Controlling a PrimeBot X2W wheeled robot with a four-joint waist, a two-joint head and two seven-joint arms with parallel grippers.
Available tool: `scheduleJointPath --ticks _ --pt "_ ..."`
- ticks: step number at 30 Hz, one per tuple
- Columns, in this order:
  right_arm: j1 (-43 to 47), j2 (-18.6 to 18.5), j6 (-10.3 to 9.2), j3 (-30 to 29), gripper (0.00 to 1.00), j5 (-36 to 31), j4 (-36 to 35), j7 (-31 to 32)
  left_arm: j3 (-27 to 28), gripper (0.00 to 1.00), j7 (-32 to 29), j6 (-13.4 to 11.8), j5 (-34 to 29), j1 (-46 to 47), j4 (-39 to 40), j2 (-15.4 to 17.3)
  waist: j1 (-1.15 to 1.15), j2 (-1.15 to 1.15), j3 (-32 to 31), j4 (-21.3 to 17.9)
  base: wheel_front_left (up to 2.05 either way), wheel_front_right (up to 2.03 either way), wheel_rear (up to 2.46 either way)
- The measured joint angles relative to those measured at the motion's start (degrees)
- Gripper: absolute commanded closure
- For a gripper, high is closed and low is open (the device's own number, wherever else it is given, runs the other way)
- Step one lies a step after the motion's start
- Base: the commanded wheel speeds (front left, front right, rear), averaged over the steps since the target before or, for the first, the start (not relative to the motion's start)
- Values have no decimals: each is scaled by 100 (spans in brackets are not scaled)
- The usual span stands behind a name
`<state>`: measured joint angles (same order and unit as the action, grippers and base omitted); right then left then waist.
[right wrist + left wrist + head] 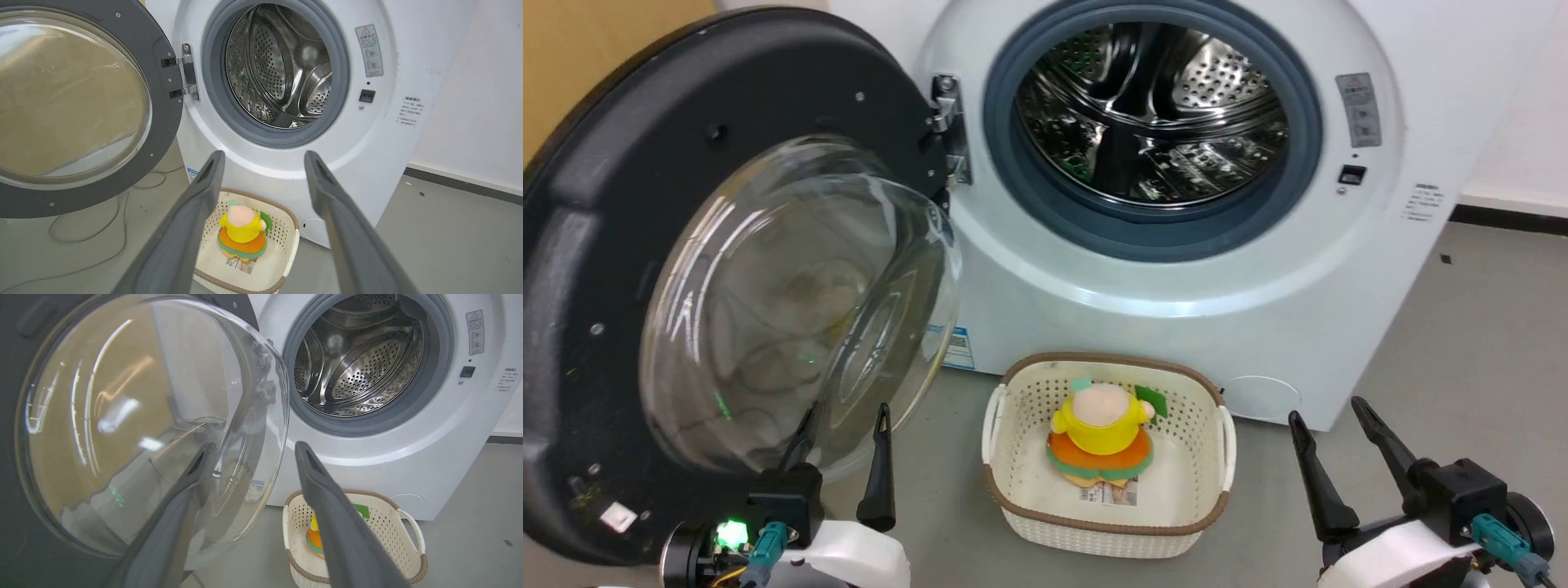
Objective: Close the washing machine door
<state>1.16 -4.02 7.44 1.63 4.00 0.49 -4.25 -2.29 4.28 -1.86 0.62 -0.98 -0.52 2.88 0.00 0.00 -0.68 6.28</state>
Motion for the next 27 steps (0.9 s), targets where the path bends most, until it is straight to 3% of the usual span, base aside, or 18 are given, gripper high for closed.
scheduleJointPath --ticks 27 --pt "-116 -214 0 483 0 353 179 -343 2 0 337 -280 5 -142 286 14 1 0 80 976 0 0 0"
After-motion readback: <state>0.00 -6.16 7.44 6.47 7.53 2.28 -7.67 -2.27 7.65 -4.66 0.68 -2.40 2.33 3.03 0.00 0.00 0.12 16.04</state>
